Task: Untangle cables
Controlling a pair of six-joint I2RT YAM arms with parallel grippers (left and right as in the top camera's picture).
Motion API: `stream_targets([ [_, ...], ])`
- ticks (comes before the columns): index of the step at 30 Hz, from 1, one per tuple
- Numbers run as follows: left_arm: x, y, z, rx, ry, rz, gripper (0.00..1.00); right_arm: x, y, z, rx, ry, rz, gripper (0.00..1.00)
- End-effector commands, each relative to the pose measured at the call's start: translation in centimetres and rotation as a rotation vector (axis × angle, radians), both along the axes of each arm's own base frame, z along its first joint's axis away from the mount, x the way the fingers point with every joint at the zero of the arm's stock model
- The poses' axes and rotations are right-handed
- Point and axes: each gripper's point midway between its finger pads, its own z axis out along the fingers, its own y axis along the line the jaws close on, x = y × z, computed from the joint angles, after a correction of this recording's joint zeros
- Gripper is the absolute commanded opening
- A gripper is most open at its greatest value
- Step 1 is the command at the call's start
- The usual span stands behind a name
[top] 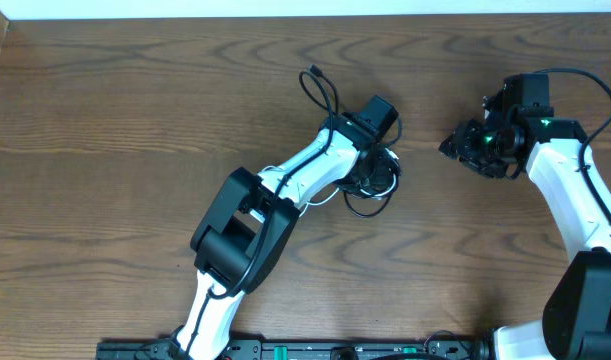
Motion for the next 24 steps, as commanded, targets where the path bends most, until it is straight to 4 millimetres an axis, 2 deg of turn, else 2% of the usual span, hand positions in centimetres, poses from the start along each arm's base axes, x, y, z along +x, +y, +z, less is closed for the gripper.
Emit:
stream_targets([
  [1, 0.3, 2.9, -2.1, 0.142, -0.031, -0.003, 0.54, -0.1, -0.1, -0.2, -0.01, 0.005, 0.007, 0.5],
  [7, 1.5, 3.1, -2.0, 0.16, -0.086, 0.009, 0.52, -0.1, -0.1, -0.2, -0.013, 0.003, 0.014, 0.5],
  [10, 2.0, 2.7, -2.1, 0.147, -0.107, 0.009, 0.43, -0.1, -0.1, -0.2, -0.013, 0.003, 0.014, 0.5],
  [15, 1.9, 1.9, -4.1, 0.112, -0.073, 0.0, 0.43, -0.1, -0.1, -0.2, -0.013, 0.003, 0.014, 0.5],
  [17, 1.8, 1.7, -4.3, 0.095, -0.062, 0.0, 0.38, -0.1, -0.1, -0.2, -0.014, 0.002, 0.016, 0.5],
  [18, 1.9, 1.6, -4.2, 0.093, -0.066, 0.0, 0.3, -0.1, -0.1, -0.2, -0.015, 0.0, 0.021, 0.5],
  [20, 2.0, 1.5, -4.2, 0.09, -0.07, 0.0, 0.08, -0.1, -0.1, -0.2, -0.016, -0.001, 0.024, 0.5],
  [24, 2.1, 1.5, -3.7, 0.085, -0.075, 0.001, 0.07, -0.1, -0.1, -0.2, -0.016, -0.001, 0.025, 0.51],
])
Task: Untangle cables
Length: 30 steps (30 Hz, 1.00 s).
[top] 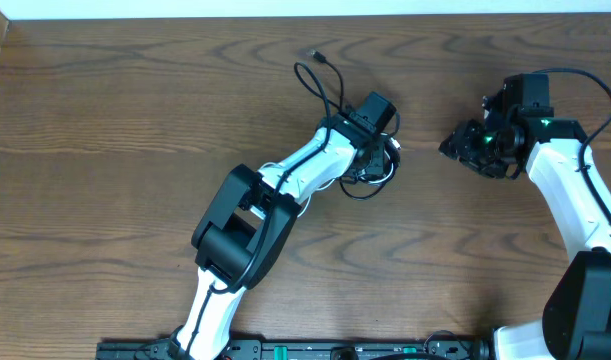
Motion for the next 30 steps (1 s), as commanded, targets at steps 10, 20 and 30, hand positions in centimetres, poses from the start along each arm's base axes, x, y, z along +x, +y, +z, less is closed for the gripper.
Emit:
stream_targets([
  [10, -1.6, -1.5, 6.7, -0.064, -0.15, -0.461, 0.08, 0.0, 1.5, -0.1, -0.024, -0.022, 0.089, 0.51],
  [20, -3.7, -1.9, 5.3, -0.108, -0.052, -0.535, 0.15, 0.0, 1.5, -0.1, -0.025, -0.022, 0.087, 0.52],
  [30, -0.7, -0.3, 0.8, -0.042, 0.022, -0.015, 0.53, -0.2, 1.1, -0.3, -0.036, -0.001, 0.054, 0.52],
])
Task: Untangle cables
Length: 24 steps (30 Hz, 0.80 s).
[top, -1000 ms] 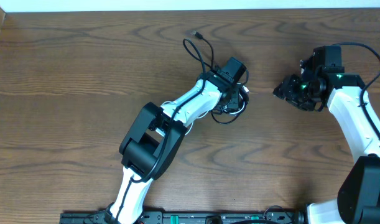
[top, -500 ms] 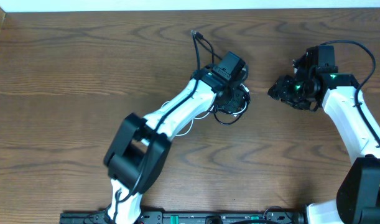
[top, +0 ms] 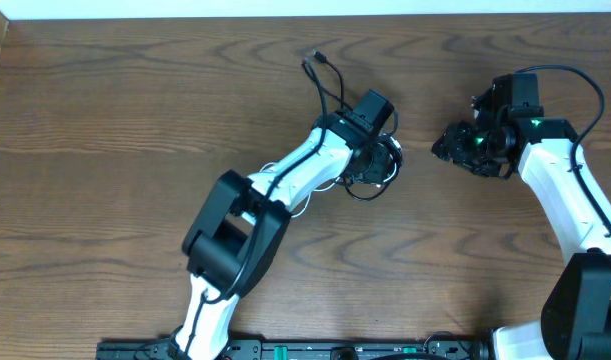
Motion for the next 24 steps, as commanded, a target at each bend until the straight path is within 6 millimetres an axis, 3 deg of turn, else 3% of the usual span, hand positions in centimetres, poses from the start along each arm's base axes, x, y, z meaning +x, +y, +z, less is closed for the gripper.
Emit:
stream_targets([
  [1, 1.0, 0.3, -1.2, 0.002, 0.018, 0.164, 0.5, -0.1, -0.1, -0.3, -0.008, 0.015, -0.013, 0.53],
  [7, 2.2, 1.2, -1.5, 0.046, -0.038, 0.214, 0.45, -0.3, -0.1, -0.3, -0.008, 0.02, -0.013, 0.53],
  [12, 1.5, 1.6, -2.0, 0.08, -0.031, 0.214, 0.46, -0.3, -0.1, -0.3, -0.008, 0.02, -0.013, 0.53],
  [17, -0.8, 1.2, -5.5, 0.135, 0.025, 0.17, 0.57, -0.3, -0.1, -0.3, -0.008, 0.02, -0.012, 0.53],
  [21, -0.9, -0.4, -6.7, 0.071, 0.051, 0.163, 0.58, -0.5, -0.1, -0.4, -0.008, 0.03, -0.012, 0.53],
  [23, -0.8, -0.4, -6.7, 0.07, 0.049, 0.173, 0.54, -0.7, -0.1, -0.5, -0.01, 0.039, -0.008, 0.53],
  [24, -0.8, -0.4, -6.7, 0.071, 0.048, 0.172, 0.47, -0.8, -0.1, -0.5, -0.011, 0.043, -0.007, 0.53],
])
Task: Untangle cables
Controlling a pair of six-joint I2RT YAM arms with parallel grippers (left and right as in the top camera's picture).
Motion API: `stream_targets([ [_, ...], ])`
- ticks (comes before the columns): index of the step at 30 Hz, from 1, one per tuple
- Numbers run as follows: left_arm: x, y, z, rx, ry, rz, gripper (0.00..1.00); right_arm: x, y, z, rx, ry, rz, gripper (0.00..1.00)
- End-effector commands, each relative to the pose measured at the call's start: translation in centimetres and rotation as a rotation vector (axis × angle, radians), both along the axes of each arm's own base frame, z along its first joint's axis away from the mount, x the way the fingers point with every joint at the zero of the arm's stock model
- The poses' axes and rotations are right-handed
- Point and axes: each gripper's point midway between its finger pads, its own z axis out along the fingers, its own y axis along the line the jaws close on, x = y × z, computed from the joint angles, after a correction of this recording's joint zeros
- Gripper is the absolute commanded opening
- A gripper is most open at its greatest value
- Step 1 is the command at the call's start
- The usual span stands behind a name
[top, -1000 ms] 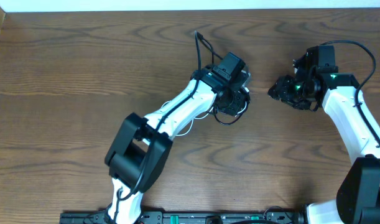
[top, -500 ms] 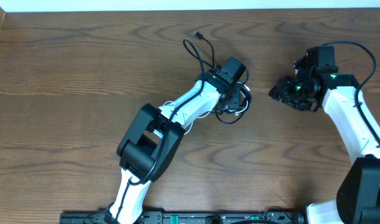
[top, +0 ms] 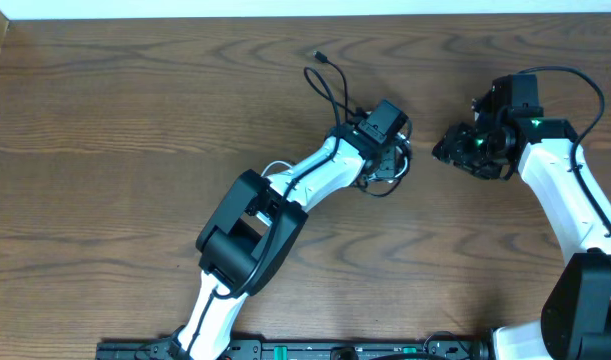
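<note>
A tangle of thin black cables [top: 382, 186] lies at the table's middle, under and beside my left gripper [top: 395, 158]. One black strand [top: 333, 92] loops up and to the left and ends in a small plug [top: 319, 56]. The left gripper's fingers are hidden under its wrist; it sits on the bundle and seems shut on it. A thin white cable [top: 274, 167] shows beside the left forearm. My right gripper [top: 447, 148] hovers a little to the right of the bundle, apart from it, apparently open and holding nothing.
The wooden table [top: 115, 150] stretches wide to the left and in front. A pale wall edge [top: 285, 8] runs along the back. The right arm [top: 570, 200] stands along the right side.
My left gripper has shifted a little right and down, toward the right gripper, and the cable bundle went with it. The right gripper has stayed where it was.
At first the bundle spread wider below my left gripper, with the plug end nearer the wrist. Then the loops lay tighter under the gripper and the plug strand stretched up-left. The right gripper edged left. Now the bundle lies further right.
</note>
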Motion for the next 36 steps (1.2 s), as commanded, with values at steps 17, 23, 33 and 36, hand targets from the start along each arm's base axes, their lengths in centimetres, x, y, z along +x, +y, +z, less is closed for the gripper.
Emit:
stream_targets([
  [17, -0.7, 0.0, 6.8, -0.285, 0.103, -0.085, 0.07, -0.1, 1.5, 0.3, 0.067, -0.014, 0.067, 0.53],
  [23, -1.6, -0.5, 12.4, -0.531, 0.148, -0.215, 0.08, 0.3, 3.7, 1.7, 0.179, -0.084, 0.188, 0.52],
  [33, -2.1, -0.8, 16.7, -0.804, 0.198, -0.359, 0.08, 0.8, 7.5, 4.9, 0.383, -0.228, 0.367, 0.49],
  [36, -1.3, -0.3, 17.6, -0.848, 0.195, -0.345, 0.07, 0.7, 7.9, 4.7, 0.38, -0.217, 0.372, 0.49],
])
